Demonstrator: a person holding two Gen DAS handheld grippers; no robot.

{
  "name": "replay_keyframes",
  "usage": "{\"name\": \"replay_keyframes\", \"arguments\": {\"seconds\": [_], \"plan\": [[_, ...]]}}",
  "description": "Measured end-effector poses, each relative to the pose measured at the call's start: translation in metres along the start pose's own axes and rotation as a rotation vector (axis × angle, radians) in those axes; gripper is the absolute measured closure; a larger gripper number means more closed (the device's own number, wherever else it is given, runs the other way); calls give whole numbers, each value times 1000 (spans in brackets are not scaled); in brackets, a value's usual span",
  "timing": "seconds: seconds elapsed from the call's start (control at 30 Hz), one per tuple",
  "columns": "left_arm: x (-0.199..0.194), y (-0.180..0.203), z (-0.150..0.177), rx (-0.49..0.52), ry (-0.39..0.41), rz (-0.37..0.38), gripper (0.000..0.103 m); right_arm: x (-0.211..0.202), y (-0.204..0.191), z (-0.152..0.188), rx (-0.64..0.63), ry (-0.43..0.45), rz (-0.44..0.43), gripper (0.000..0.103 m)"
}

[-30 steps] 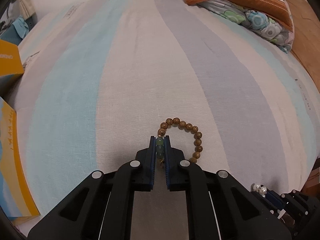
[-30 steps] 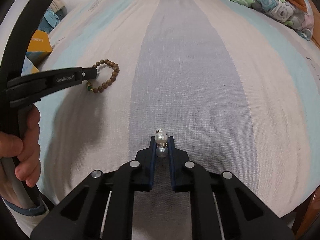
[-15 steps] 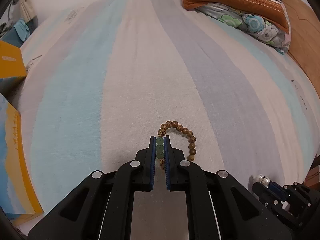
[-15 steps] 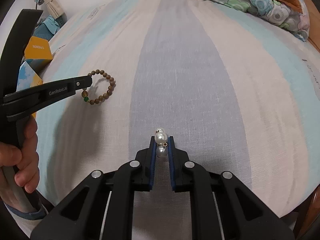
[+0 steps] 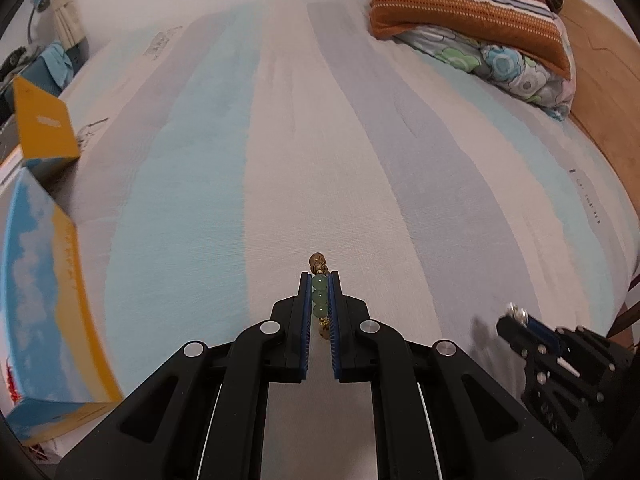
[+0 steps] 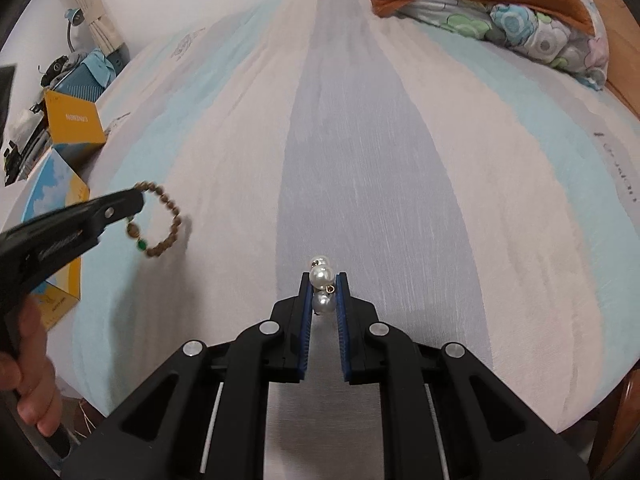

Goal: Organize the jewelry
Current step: 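Carry the wooden bracelet and pearl charms over the white box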

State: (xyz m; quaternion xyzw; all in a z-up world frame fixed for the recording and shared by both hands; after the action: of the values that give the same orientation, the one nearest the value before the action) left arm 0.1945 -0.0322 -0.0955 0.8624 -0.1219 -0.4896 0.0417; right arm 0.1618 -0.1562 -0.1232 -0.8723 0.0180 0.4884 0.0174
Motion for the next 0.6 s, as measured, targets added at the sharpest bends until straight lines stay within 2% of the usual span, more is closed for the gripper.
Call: {"name": "replay_keyframes", "arguments": {"seconds": [0.27, 0.6], "plan": [[-49, -25, 0, -25, 58, -38, 96, -27, -22, -13, -20, 34, 1, 92], [-109, -64, 1, -66, 135, -72, 96, -64, -76, -35, -74, 94, -10, 92]]}}
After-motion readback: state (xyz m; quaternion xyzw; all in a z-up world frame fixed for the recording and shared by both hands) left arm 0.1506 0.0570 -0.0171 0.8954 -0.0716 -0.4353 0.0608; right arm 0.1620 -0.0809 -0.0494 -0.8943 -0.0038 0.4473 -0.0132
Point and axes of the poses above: each gripper's, at about its wrist camera, not at the fingertips, and x roughly the way its jaws point, y to its right, z to its underside, the point moved 9 cm from there along x, roughly the way its jaws point, and after that the axes turned 9 degrees about z, right-handed, at the moved point
